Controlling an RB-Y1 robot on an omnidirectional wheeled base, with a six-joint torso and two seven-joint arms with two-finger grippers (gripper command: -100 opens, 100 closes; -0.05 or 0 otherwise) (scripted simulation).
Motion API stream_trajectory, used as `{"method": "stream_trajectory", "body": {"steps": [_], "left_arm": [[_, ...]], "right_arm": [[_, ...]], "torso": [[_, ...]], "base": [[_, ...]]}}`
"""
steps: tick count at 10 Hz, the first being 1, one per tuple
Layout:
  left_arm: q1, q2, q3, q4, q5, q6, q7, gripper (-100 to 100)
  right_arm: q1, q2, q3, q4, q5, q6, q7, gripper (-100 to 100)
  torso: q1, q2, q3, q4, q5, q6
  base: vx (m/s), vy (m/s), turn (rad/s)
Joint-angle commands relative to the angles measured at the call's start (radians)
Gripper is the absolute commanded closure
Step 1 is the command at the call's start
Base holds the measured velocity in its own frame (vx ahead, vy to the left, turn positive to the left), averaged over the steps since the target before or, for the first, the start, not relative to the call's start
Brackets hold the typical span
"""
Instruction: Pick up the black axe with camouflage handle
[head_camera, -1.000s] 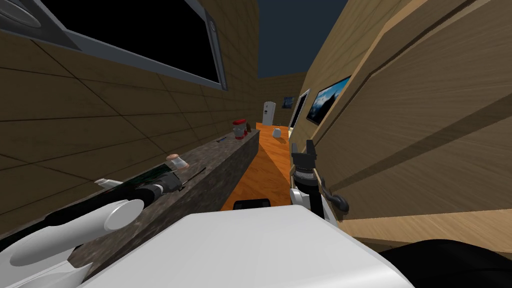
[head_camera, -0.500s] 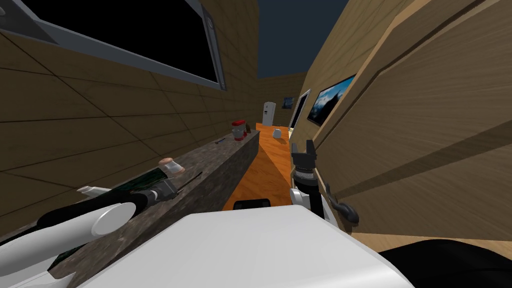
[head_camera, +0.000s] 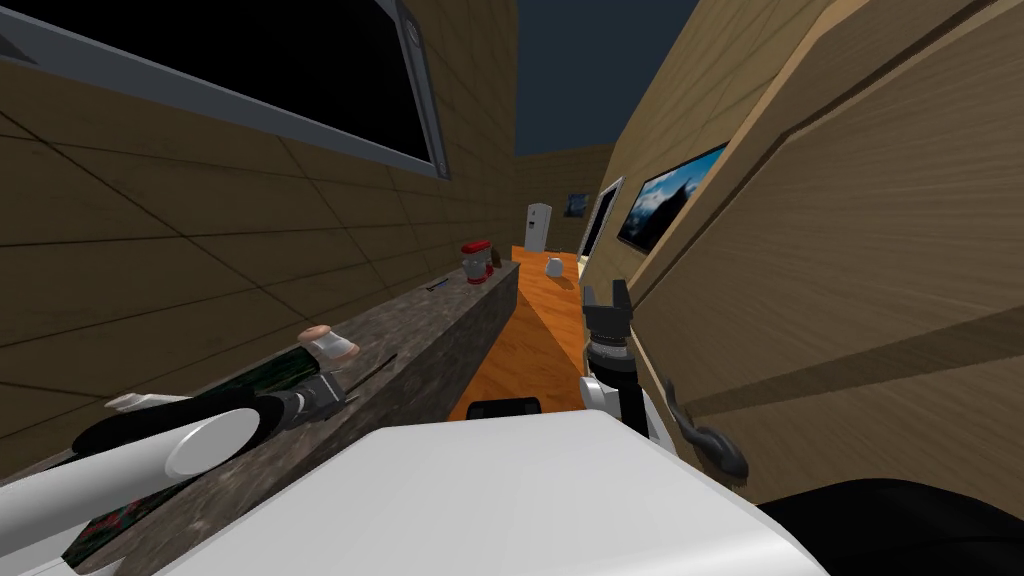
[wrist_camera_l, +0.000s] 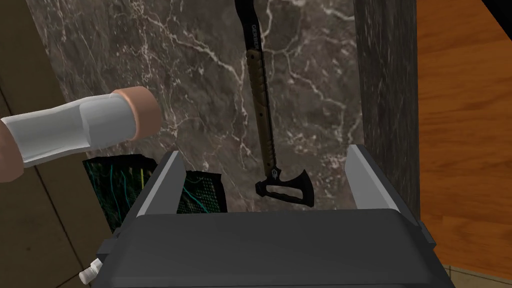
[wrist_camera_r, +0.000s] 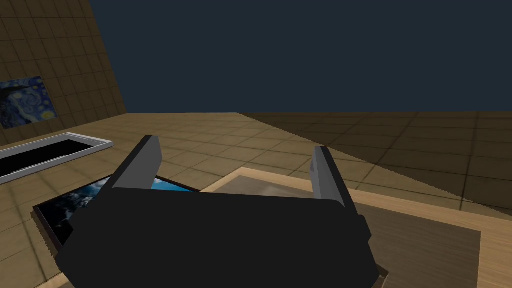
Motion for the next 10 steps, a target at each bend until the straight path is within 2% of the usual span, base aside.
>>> {"method": "stream_trajectory", "body": {"steps": [1, 4, 10], "left_arm": [[0.01, 0.004, 0.005, 0.008, 0.007, 0.05, 0.008, -100], [0.034, 0.033, 0.024, 0.043, 0.032, 0.149, 0.038, -100], [0.066, 0.07, 0.046, 0.089, 0.064, 0.305, 0.078, -100]], "right_arm": [[0.0, 0.0, 0.0, 0.0, 0.0, 0.0, 0.0, 0], [0.0, 0.0, 0.0, 0.0, 0.0, 0.0, 0.0, 0], [0.0, 0.0, 0.0, 0.0, 0.0, 0.0, 0.0, 0]], "torso": [[0.0, 0.0, 0.0, 0.0, 0.0, 0.0], [-0.001, -0.001, -0.001, 0.0, 0.0, 0.0], [0.0, 0.0, 0.0, 0.0, 0.0, 0.0]], "base": [[0.108, -0.003, -0.004], [0.139, -0.007, -0.007], [0.115, 0.015, -0.007]]}}
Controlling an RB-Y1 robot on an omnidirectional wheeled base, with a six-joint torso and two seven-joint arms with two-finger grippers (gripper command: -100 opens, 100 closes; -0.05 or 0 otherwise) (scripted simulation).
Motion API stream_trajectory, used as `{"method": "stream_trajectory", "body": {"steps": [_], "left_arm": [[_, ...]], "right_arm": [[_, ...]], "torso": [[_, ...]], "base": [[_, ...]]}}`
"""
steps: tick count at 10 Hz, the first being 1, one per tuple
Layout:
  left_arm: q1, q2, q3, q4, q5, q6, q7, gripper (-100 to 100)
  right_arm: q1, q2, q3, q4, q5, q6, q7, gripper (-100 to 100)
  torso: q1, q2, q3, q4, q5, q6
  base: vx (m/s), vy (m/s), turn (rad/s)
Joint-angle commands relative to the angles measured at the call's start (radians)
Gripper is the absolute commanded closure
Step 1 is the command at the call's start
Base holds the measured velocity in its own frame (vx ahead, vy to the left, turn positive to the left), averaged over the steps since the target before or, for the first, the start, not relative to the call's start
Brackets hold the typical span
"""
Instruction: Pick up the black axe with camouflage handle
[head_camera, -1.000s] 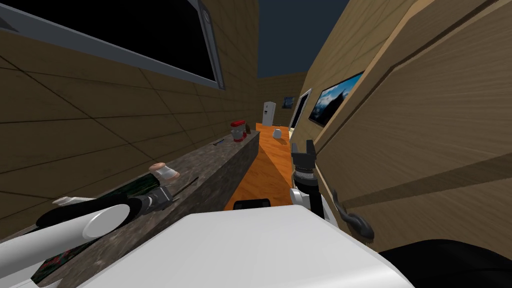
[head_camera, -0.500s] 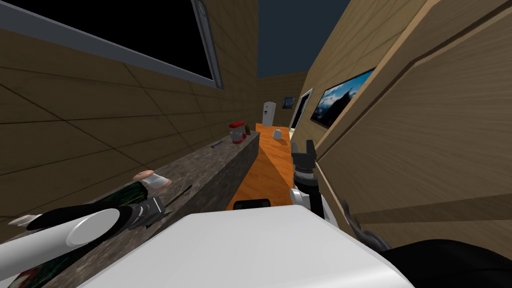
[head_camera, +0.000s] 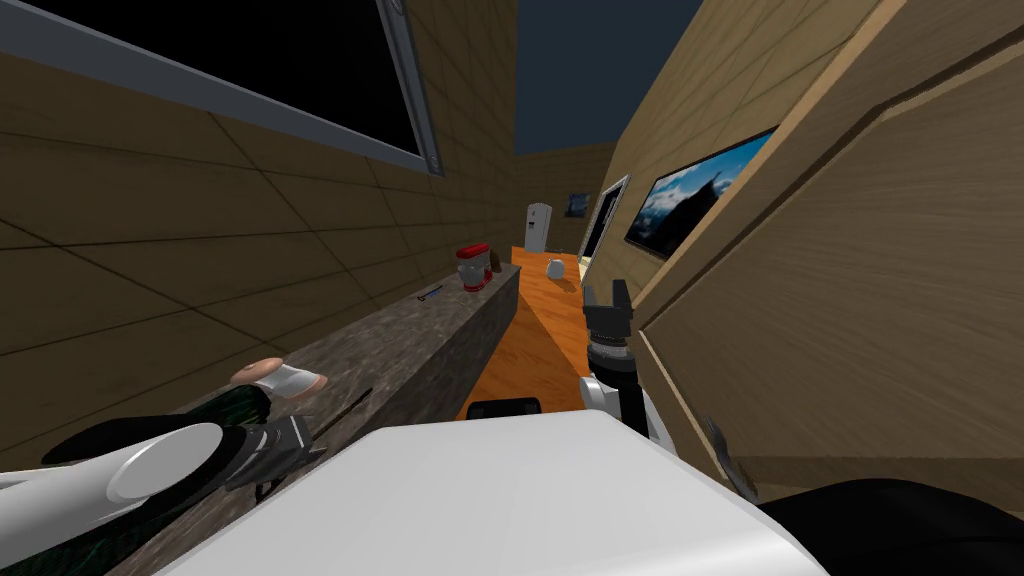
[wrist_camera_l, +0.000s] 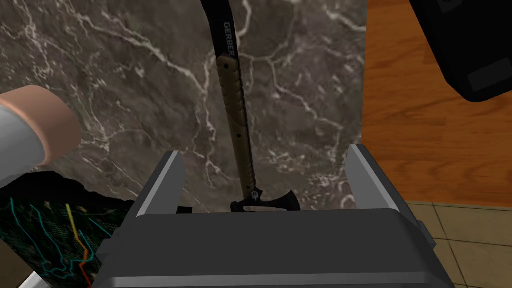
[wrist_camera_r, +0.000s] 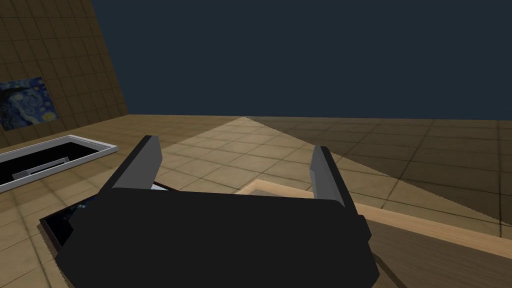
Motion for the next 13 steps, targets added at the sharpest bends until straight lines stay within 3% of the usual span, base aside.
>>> {"method": "stream_trajectory", "body": {"steps": [1, 6, 8, 9, 10, 11, 13], "left_arm": [[0.008, 0.001, 0.002, 0.005, 0.002, 0.03, 0.007, -100], [0.038, 0.033, 0.014, 0.053, 0.031, 0.161, 0.042, -100], [0.046, 0.037, 0.011, 0.069, 0.037, 0.191, 0.05, -100], [0.041, 0.035, 0.008, 0.066, 0.032, 0.179, 0.049, -100], [0.041, 0.035, 0.008, 0.067, 0.032, 0.183, 0.05, 0], [0.033, 0.029, -0.007, 0.1, 0.015, 0.153, 0.037, -100], [0.024, 0.023, -0.023, 0.134, -0.002, 0.124, 0.023, -100]], "right_arm": [[0.0, 0.0, 0.0, 0.0, 0.0, 0.0, 0.0, 0], [0.0, 0.0, 0.0, 0.0, 0.0, 0.0, 0.0, 0], [0.0, 0.0, 0.0, 0.0, 0.0, 0.0, 0.0, 0], [0.0, 0.0, 0.0, 0.0, 0.0, 0.0, 0.0, 0], [0.0, 0.0, 0.0, 0.0, 0.0, 0.0, 0.0, 0], [0.0, 0.0, 0.0, 0.0, 0.0, 0.0, 0.0, 0], [0.0, 0.0, 0.0, 0.0, 0.0, 0.0, 0.0, 0]], "torso": [[0.0, 0.0, 0.0, 0.0, 0.0, 0.0], [0.0, 0.002, 0.001, 0.0, 0.0, 0.0], [0.001, 0.0, 0.0, 0.0, 0.0, 0.0], [0.001, 0.001, 0.001, 0.0, 0.0, 0.0], [0.0, 0.005, 0.002, 0.001, 0.0, 0.0], [-0.001, 0.007, 0.004, 0.001, 0.0, 0.0], [-0.002, 0.009, 0.005, 0.002, 0.0, 0.0]], "base": [[0.094, 0.014, -0.005], [0.108, 0.023, -0.009], [0.114, 0.039, -0.013], [0.038, 0.018, -0.003], [0.008, 0.004, -0.001], [-0.004, -0.005, -0.015], [-0.014, -0.012, -0.014]]}}
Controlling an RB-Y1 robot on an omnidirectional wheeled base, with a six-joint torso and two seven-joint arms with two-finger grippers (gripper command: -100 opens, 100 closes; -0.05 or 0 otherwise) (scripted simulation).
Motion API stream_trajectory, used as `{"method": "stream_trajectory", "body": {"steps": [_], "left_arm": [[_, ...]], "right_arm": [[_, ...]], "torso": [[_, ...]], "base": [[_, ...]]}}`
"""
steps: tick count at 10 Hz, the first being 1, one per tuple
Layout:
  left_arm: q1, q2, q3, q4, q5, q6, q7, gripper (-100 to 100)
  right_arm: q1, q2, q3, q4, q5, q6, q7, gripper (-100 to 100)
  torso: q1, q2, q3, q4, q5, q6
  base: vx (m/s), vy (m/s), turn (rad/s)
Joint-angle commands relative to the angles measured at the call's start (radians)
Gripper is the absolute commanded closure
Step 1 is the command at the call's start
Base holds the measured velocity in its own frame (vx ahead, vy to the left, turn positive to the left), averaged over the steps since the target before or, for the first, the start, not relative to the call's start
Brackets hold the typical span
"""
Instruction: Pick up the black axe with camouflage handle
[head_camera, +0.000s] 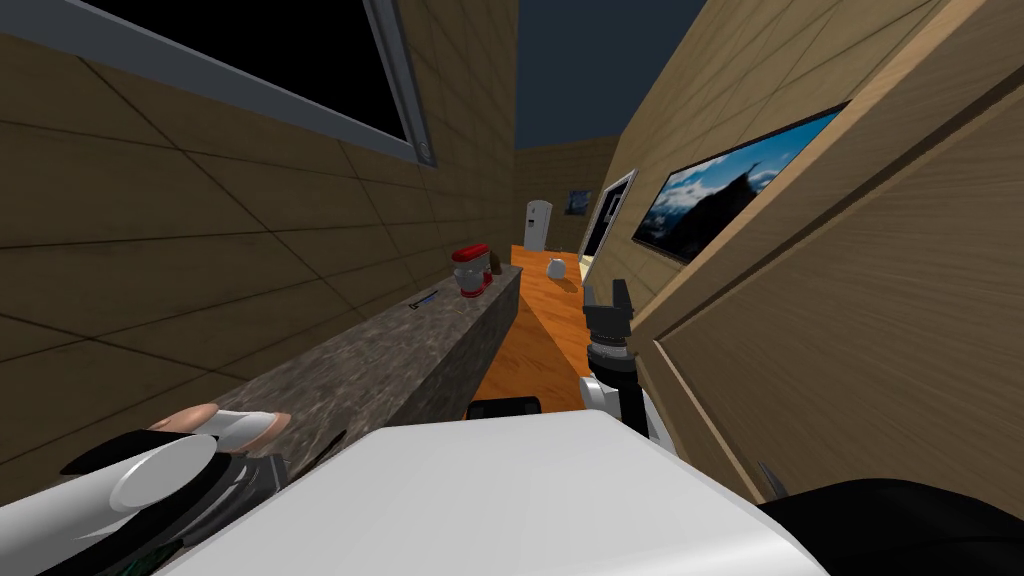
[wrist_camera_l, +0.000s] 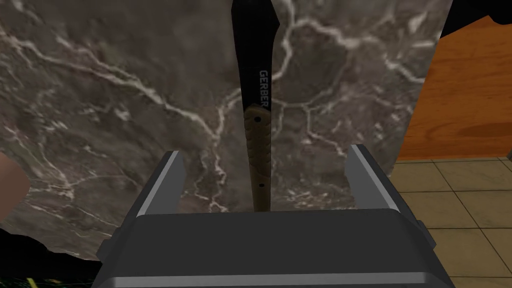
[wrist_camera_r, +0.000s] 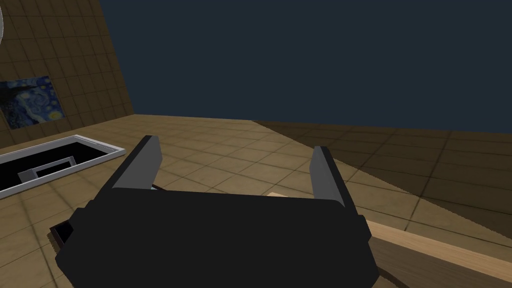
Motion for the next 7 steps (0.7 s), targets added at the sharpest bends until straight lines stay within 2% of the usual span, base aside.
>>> {"method": "stream_trajectory", "body": {"steps": [1, 2, 3, 7], "left_arm": [[-0.007, -0.003, -0.009, 0.029, -0.011, -0.025, -0.014, -100], [-0.007, -0.001, -0.008, 0.018, -0.009, -0.014, -0.006, -100], [-0.008, -0.001, -0.009, 0.021, -0.01, -0.017, -0.007, 100], [-0.008, -0.001, -0.009, 0.02, -0.01, -0.017, -0.007, 100]], "right_arm": [[0.0, 0.0, 0.0, 0.0, 0.0, 0.0, 0.0, 0], [0.0, 0.0, 0.0, 0.0, 0.0, 0.0, 0.0, 0], [0.0, 0.0, 0.0, 0.0, 0.0, 0.0, 0.0, 0], [0.0, 0.0, 0.0, 0.0, 0.0, 0.0, 0.0, 0]], "torso": [[0.0, 0.0, 0.0, 0.0, 0.0, 0.0], [0.0, 0.0, 0.0, 0.0, 0.0, 0.0], [0.0, 0.0, 0.0, 0.0, 0.0, 0.0], [0.001, -0.001, 0.0, 0.0, 0.0, 0.0]], "base": [[-0.015, -0.01, -0.008], [-0.007, -0.004, -0.002], [0.0, 0.0, 0.0], [0.0, 0.0, 0.0]]}}
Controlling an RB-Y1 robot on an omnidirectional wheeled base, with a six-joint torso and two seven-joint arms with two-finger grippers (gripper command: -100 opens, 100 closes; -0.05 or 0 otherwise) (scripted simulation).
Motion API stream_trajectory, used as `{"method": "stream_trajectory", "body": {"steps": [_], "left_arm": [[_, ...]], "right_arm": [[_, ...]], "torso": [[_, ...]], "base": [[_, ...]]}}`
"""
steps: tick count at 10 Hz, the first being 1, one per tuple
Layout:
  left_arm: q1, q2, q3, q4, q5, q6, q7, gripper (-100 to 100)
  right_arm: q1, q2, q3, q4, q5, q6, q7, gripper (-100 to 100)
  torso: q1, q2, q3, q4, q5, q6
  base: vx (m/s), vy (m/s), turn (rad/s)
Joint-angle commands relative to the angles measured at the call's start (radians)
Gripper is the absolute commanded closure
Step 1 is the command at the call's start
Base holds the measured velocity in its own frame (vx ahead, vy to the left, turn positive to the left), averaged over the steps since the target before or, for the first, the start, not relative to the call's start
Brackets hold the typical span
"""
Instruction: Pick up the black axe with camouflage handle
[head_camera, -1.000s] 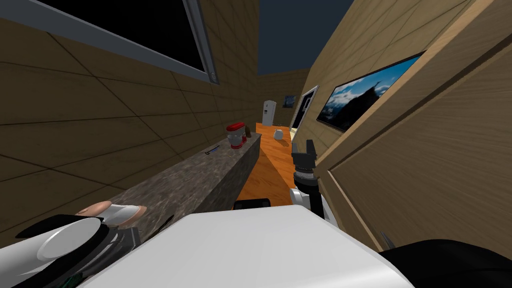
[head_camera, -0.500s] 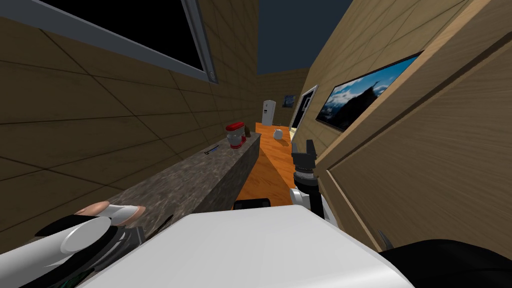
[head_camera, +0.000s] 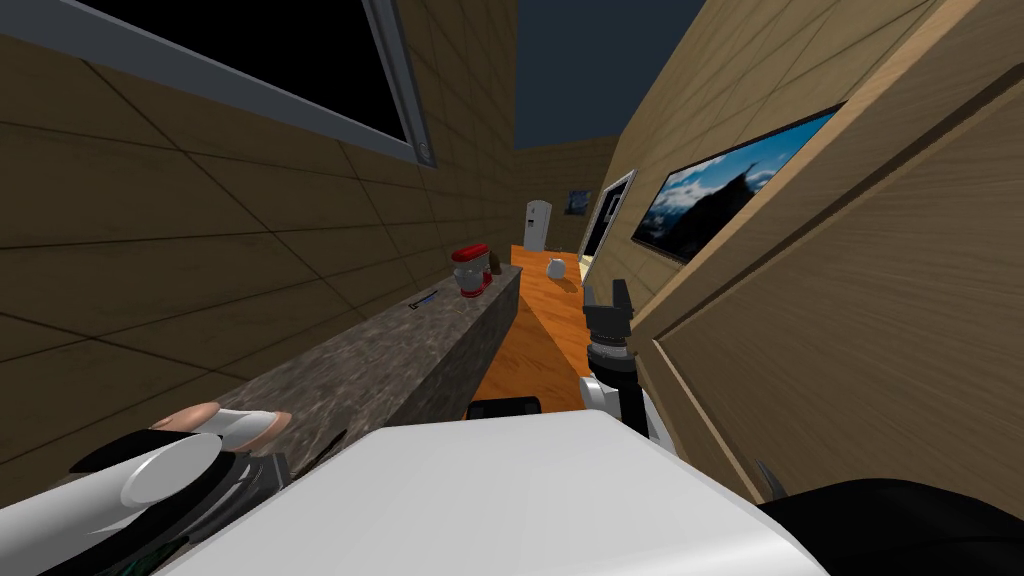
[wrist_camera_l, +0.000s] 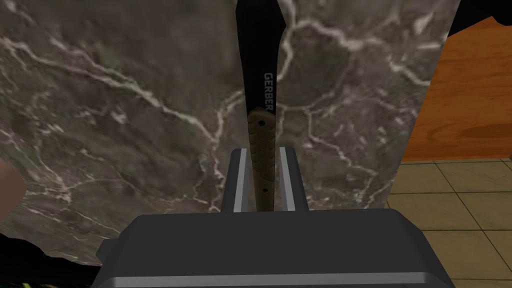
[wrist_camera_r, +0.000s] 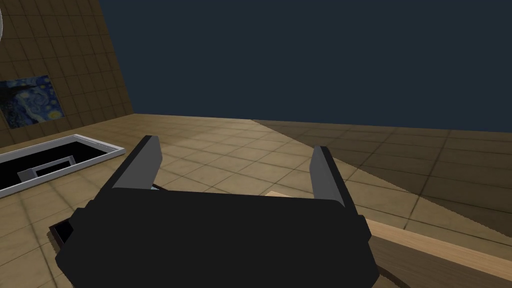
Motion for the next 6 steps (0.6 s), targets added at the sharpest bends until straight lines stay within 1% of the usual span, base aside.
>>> {"method": "stream_trajectory", "body": {"steps": [1, 2, 4, 5, 6], "left_arm": [[0.0, 0.0, 0.0, 0.0, 0.0, 0.0, 0.0, 0], [0.012, 0.006, 0.018, -0.033, 0.02, 0.029, 0.01, 100], [0.02, 0.012, 0.034, -0.067, 0.037, 0.058, 0.023, 100], [0.019, 0.008, 0.028, -0.059, 0.03, 0.047, 0.019, 100], [0.02, 0.008, 0.029, -0.062, 0.031, 0.051, 0.02, 0]], "right_arm": [[0.0, 0.0, 0.0, 0.0, 0.0, 0.0, 0.0, 0], [0.0, 0.0, 0.0, 0.0, 0.0, 0.0, 0.0, 0], [0.0, 0.0, 0.0, 0.0, 0.0, 0.0, 0.0, 0], [0.0, 0.0, 0.0, 0.0, 0.0, 0.0, 0.0, 0], [0.0, 0.0, 0.0, 0.0, 0.0, 0.0, 0.0, 0]], "torso": [[0.0, 0.0, 0.0, 0.0, 0.0, 0.0], [0.0, 0.0, 0.0, 0.0, 0.0, 0.0], [0.0, -0.001, 0.0, 0.0, 0.0, 0.0], [0.0, -0.001, 0.0, 0.0, 0.0, 0.0], [0.0, -0.001, 0.0, 0.0, 0.0, 0.0]], "base": [[0.0, 0.0, 0.0], [0.009, 0.004, 0.021], [0.016, 0.013, 0.013], [0.007, 0.006, 0.002], [0.0, 0.0, 0.0]]}}
